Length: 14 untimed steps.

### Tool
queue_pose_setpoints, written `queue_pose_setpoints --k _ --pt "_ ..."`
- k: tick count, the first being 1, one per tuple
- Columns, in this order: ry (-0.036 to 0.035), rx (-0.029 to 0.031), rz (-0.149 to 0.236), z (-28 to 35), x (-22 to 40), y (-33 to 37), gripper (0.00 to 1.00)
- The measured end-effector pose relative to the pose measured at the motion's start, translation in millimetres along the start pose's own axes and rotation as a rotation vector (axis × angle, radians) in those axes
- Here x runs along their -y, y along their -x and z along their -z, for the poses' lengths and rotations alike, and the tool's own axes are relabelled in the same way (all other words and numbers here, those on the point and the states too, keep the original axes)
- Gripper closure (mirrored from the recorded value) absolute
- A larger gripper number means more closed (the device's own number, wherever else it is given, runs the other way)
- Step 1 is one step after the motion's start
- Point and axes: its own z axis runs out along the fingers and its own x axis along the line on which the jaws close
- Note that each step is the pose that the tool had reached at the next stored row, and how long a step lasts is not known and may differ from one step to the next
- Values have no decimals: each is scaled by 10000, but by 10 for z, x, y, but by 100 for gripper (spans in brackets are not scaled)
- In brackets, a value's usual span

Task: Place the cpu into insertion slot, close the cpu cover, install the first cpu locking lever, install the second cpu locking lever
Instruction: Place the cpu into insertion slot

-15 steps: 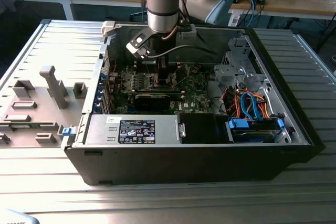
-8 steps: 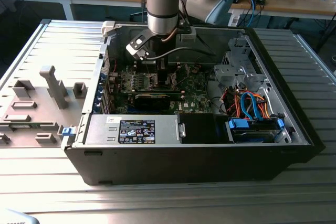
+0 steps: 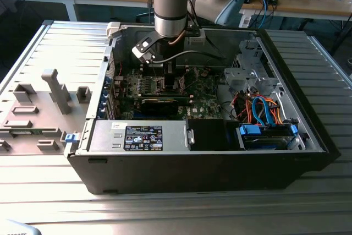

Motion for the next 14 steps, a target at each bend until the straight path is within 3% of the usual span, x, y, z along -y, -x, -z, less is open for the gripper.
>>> queue_pose_setpoints --k 2,4,7,11,12,14 --pt "0 -2 0 -1 0 0 46" --pt "0 -1 0 -1 0 0 33" --pt "-1 0 0 0 0 0 33" --pt "3 -3 -1 109 -3 -20 33" --pt "1 -1 -2 112 -2 -34 34" --pt "2 -1 1 112 -2 -36 47"
